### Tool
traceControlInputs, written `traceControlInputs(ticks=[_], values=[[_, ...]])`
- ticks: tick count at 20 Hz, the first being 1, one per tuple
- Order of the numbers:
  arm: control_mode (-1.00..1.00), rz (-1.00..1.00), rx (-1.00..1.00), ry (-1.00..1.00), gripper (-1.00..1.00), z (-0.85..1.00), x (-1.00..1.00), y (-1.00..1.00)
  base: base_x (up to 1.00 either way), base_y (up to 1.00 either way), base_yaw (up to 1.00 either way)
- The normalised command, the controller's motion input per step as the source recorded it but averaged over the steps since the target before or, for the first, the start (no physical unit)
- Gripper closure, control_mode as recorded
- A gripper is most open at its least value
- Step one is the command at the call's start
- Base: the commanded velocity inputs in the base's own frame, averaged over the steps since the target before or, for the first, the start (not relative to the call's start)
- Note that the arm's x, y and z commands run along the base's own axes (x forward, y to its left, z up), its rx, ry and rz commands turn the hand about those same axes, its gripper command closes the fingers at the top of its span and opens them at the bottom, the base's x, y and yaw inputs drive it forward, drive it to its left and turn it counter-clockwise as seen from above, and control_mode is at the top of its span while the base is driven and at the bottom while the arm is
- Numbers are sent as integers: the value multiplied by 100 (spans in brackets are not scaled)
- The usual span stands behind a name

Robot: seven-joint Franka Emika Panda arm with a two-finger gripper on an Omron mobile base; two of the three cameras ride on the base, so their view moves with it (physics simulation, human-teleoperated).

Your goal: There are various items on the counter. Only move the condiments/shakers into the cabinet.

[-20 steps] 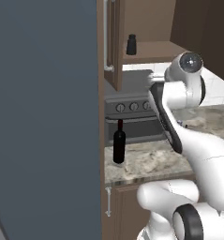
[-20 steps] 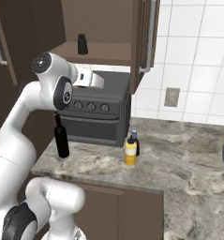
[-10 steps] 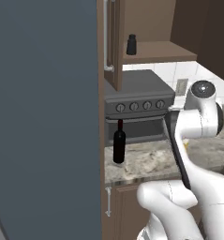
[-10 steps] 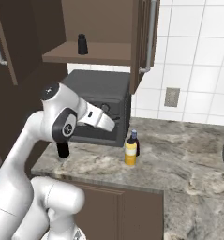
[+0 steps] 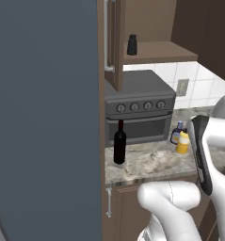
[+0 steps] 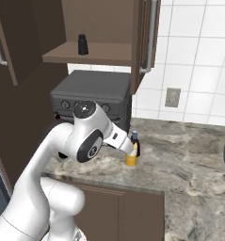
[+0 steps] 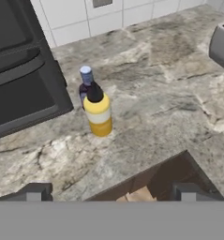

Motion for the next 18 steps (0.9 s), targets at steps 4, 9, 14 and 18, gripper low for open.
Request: traceControlInputs(ticks=[4,9,14,18], values=[[-100,3,0,0,-100,-48,0,0,0,0,0],[-100,1,0,-1,-100,-24,14,1,0,0,0],[-100,0,0,0,-100,-24,26,0,0,0,0],[-100,0,0,0,-100,-33,30,0,0,0,0]])
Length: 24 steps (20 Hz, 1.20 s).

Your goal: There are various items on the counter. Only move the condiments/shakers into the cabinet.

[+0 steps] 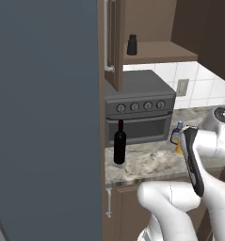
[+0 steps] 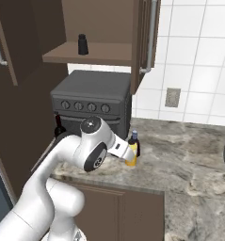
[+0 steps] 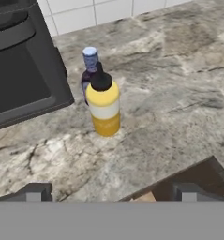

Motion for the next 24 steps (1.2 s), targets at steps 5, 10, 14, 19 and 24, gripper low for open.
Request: traceControlInputs(ticks=[5,10,14,19,24], values=[[-100,0,0,1,-100,-27,32,-14,0,0,0],[-100,4,0,3,-100,-24,30,-23,0,0,0],[-100,4,0,0,-100,-23,34,-16,0,0,0],[-100,4,0,0,-100,-19,34,-6,0,0,0],[-100,4,0,0,-100,-17,33,-2,0,0,0]])
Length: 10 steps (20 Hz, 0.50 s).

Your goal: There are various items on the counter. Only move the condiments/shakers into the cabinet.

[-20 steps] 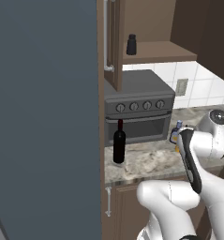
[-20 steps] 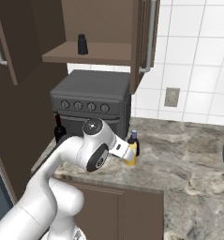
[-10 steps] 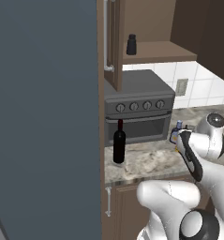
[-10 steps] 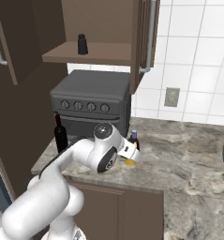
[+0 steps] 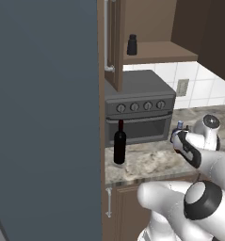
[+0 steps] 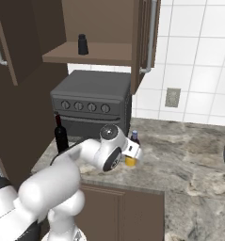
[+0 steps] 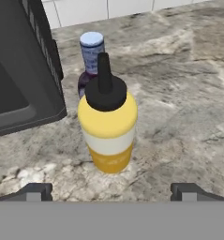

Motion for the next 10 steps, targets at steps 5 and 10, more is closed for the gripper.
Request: traceControlInputs(ticks=[5,10], values=[[-100,2,0,0,-100,-17,28,-10,0,0,0],[-100,1,0,0,-100,-13,27,-9,0,0,0]])
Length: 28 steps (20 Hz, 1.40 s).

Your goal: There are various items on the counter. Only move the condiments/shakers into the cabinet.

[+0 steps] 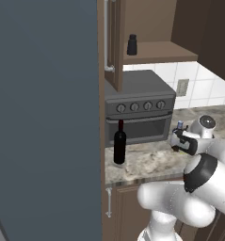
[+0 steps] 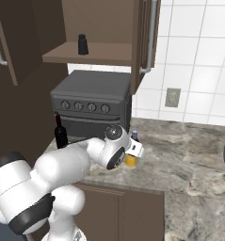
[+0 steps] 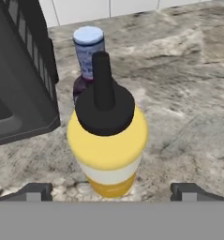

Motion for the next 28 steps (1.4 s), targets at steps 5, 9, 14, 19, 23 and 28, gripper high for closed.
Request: traceControlInputs(ticks=[5,9,14,19,23,28], values=[[-100,0,0,0,-100,-13,30,-4,0,0,0],[-100,0,0,-1,-100,-15,20,0,0,0,0],[-100,0,0,-3,-100,-14,13,0,0,0,0],[-100,0,0,-1,100,-2,2,0,0,0,0],[-100,0,0,-14,100,42,-59,-2,0,0,0],[-100,0,0,-17,100,100,-89,2,0,0,0]])
